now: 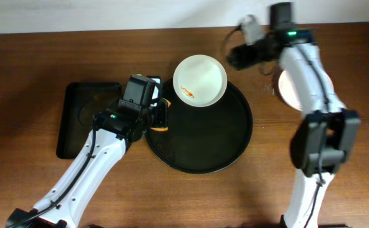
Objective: Clean dirty plates on tray and stack at the side
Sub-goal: 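Move the right gripper to the white plate's rim and grasp it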
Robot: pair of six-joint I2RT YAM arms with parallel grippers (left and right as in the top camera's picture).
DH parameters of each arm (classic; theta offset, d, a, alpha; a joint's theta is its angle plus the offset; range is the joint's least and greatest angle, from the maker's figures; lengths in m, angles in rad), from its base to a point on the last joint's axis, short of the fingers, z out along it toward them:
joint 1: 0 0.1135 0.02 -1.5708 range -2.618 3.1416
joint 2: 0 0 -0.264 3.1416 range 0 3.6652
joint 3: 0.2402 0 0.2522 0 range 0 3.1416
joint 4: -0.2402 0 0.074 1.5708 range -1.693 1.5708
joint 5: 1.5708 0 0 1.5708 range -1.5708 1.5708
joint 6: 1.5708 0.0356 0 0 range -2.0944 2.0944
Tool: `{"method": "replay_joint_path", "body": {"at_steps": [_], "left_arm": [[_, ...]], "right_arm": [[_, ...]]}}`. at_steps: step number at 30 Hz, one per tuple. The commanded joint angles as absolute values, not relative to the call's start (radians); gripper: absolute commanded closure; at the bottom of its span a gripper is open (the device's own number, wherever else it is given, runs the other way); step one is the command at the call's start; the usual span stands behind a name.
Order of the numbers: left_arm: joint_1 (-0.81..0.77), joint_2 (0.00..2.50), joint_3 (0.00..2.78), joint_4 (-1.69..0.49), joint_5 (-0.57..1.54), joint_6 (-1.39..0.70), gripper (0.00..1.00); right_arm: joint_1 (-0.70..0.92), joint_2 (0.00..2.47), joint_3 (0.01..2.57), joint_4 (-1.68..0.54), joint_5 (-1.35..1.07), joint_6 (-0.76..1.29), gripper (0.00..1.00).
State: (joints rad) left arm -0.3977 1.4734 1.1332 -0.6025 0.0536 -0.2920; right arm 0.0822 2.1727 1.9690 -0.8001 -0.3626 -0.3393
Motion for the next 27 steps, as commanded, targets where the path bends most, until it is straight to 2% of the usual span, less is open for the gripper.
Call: {"method": "replay_joint_path", "body": {"at_steps": [1,8,10,14,15,21,23,26,27], "left_arm": [[-0.394,1.46,1.128,-0.601,0.064,-0.298,1.0],[-0.394,1.46,1.128,-0.607,0.064,-0.298,1.0],[-0.394,1.46,1.128,-0.607,0.064,-0.298,1.0],[-0.394,1.46,1.128,-0.607,0.064,-0.298,1.0],[-0.394,1.46,1.128,-0.607,0.064,-0.298,1.0],[-0.394,1.46,1.128,-0.607,0.064,-0.298,1.0],[-0.394,1.46,1.128,-0.607,0.064,-0.298,1.0],[-0.394,1.46,1.128,-0.607,0.064,-0.298,1.0],[-0.394,1.46,1.128,-0.607,0.064,-0.298,1.0]], "right_arm": [[0.142,2.261,1.973,-0.711,-0.212,-0.37,0.16],[0.146,2.363,1.973,-0.605,-0.285,-0.366,0.16],[0.144,2.383,1.973,-0.614,-0.327,-0.366,0.23],[0.144,2.398,1.973,-0.651,-0.337,-0.366,0.52],[0.144,2.398,1.973,-0.662,-0.337,-0.365,0.53],[0.144,2.398,1.973,-0.753,-0.337,-0.366,0.5],[0.144,2.398,1.973,-0.751,-0.337,-0.366,0.62],[0.144,2.396,1.975,-0.739,-0.337,-0.366,0.85],[0.144,2.392,1.981,-0.743,-0.337,-0.365,0.96]]}}
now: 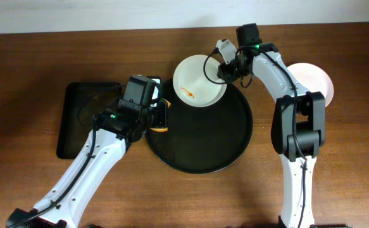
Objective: Clean dirty plates on tray and stack at the side
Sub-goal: 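Move the right gripper to the white plate's rim and grasp it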
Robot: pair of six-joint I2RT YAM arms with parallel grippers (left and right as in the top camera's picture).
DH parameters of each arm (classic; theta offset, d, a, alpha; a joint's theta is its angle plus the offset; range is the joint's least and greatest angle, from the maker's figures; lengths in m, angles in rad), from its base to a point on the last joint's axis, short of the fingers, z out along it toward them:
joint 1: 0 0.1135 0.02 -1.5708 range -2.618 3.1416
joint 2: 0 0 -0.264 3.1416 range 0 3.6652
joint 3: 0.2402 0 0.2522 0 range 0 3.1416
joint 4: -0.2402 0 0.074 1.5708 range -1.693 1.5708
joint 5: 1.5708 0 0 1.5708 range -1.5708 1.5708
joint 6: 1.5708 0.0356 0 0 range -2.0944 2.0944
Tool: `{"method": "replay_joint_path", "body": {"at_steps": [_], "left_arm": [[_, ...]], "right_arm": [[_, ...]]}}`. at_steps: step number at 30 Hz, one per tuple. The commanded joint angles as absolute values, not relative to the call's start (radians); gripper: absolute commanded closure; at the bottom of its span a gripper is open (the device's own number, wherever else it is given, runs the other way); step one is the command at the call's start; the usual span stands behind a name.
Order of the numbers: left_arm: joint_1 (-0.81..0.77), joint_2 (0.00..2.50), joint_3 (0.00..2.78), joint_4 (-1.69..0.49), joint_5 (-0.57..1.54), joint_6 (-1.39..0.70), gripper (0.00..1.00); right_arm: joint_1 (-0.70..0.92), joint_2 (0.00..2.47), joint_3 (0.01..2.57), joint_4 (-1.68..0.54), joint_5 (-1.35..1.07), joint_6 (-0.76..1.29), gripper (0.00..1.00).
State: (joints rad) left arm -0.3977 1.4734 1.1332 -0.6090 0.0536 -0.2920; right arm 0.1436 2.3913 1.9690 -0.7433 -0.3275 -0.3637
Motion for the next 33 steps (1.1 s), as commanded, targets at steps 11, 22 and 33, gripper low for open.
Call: {"method": "replay_joint_path", "body": {"at_steps": [11,22,33], "left_arm": [[-0.394,1.46,1.128,-0.619,0.064,-0.298,1.0],[-0.394,1.464,1.106,-0.61,0.065,-0.358,1.0],[-0.438,1.63,1.089,-0.5,0.068,-0.37,1.0]], "right_arm": [[0.143,2.188,2.059,-0.953,-0.149,-0.197,0.96],[0.152,2.099,2.059,-1.353,0.228,0.232,0.96],[0.288,2.097,2.059,-1.492,0.264,0.387,0.96]]}}
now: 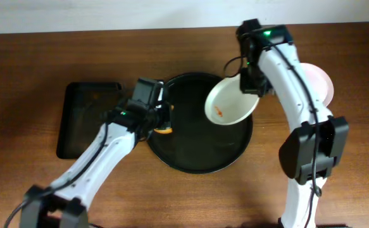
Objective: Clean dirty plates on tray and stack at the side
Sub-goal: 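Move the right gripper to the white plate's rim and grasp it, then bring the sponge with the left gripper down onto the held white plate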
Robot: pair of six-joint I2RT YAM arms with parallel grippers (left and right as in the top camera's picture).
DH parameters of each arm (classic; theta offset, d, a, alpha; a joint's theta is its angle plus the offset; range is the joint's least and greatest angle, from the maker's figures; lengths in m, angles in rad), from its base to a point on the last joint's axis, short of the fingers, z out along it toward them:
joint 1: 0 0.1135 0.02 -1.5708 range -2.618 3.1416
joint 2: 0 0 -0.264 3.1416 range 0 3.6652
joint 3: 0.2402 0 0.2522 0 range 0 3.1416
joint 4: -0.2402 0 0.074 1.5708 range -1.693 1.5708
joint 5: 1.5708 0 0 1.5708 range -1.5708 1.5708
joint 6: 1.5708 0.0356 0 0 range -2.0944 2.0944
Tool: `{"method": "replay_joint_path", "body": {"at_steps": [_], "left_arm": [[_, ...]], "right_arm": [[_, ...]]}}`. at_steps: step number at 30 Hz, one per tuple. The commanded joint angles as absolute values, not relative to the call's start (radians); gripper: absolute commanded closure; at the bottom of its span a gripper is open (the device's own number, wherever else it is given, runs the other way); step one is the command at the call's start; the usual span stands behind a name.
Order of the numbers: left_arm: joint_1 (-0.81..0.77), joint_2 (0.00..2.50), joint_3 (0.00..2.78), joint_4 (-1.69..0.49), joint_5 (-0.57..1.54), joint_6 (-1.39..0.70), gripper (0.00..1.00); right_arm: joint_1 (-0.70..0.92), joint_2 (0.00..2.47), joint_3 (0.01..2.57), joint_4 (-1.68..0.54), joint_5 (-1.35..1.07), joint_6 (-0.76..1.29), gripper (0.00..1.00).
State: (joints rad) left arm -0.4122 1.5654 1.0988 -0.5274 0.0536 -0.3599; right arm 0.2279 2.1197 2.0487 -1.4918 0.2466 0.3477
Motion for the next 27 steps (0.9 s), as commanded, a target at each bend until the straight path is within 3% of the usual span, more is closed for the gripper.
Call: {"method": "replay_joint_path", "body": {"at_steps": [1,6,21,23,24,25,27], "left_arm": [[-0.453,1.67,1.089,-0.477,0.068,-0.37,1.0],[-0.469,1.758,1.089,-0.439,0.067,-0.37,1.0],[-0.469,1.911,1.088,-0.374,0.067,-0.37,0.99],[-0.469,1.912,1.088,-0.374,0.067,-0.37,0.89],[-0.469,1.912,1.088,-0.374,0.067,-0.37,0.72],[-0.469,1.912,1.088,-0.374,0.067,-0.37,0.63],[-0.468,1.911,1.093,-0.375,0.064,-0.366,0.53]], "right_arm": [[0.317,2.097,2.059,-1.491,0.283,0.408,0.96],[0.347,2.097,2.044,-1.476,0.353,0.48,0.96],[0.346,2.097,1.714,-1.215,0.366,0.449,0.96],[0.346,2.097,1.694,-1.201,0.372,0.448,0.96],[0.346,2.097,1.69,-1.197,0.371,0.439,0.96],[0.346,2.097,1.69,-1.195,0.371,0.426,0.96],[0.345,2.086,1.69,-1.187,0.371,0.403,0.96]]}}
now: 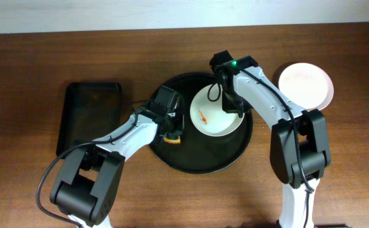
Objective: Clean dirty plates on tray and stack at the side
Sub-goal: 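Bring the sponge with the left gripper down onto the held white plate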
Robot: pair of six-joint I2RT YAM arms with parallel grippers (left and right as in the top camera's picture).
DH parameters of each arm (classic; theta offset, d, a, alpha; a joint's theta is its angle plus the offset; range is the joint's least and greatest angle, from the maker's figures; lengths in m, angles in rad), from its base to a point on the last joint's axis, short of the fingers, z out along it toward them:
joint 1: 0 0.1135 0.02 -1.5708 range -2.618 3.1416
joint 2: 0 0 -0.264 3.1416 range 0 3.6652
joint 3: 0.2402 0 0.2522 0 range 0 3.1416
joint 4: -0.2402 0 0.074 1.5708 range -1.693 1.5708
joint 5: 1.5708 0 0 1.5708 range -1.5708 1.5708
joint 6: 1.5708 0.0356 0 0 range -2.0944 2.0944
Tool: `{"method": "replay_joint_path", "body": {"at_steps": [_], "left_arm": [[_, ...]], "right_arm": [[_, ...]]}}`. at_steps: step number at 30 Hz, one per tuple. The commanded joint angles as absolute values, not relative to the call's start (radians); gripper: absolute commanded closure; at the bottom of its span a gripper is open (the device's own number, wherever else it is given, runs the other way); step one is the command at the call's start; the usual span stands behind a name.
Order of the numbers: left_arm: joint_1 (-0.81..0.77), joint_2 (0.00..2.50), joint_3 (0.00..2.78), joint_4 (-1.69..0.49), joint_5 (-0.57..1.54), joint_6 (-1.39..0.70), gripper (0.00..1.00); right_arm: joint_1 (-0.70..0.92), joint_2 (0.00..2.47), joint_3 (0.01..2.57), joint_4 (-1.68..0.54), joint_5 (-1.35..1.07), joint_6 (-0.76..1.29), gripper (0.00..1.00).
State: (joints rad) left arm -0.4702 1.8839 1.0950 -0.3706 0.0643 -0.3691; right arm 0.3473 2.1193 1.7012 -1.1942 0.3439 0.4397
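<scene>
A white plate [213,117] with an orange smear lies over the round black tray [197,161], right of its middle. My right gripper [233,106] is shut on the plate's right rim. At the plate's left edge my left gripper [171,130] is shut on an orange sponge [173,139], just apart from the plate. A clean white plate [305,86] rests on the table to the far right.
A black rectangular tray [89,117] lies at the left of the wooden table. Both arms reach in from the front edge, and the right arm arches over the round tray's back right rim.
The dirty plate, held by my right gripper, has moved left and forward toward the tray's middle. My left gripper with the sponge has moved right, onto the tray beside the plate.
The dirty plate first lay on the tray's far rim while my right gripper was off at the back right. Then that gripper was at the plate's right rim. Later it held the plate tilted over the tray's right side, and now nearer the middle beside the sponge.
</scene>
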Motion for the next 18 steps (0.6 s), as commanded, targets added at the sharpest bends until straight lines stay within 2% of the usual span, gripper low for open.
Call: {"method": "replay_joint_path", "body": {"at_steps": [1,13,18], "left_arm": [[-0.468,1.911,1.1,-0.375,0.065,-0.358,0.51],[-0.469,1.804,1.234,-0.711,0.065,-0.343,0.5],[-0.482,1.815,1.206,-0.722,0.064,-0.344,0.5]], "right_arm": [[0.345,2.079,1.69,-1.184,0.371,0.391,0.96],[0.345,1.973,1.689,-1.189,0.265,0.347,0.96],[0.347,1.974,1.687,-1.206,0.236,0.348,0.96]]}}
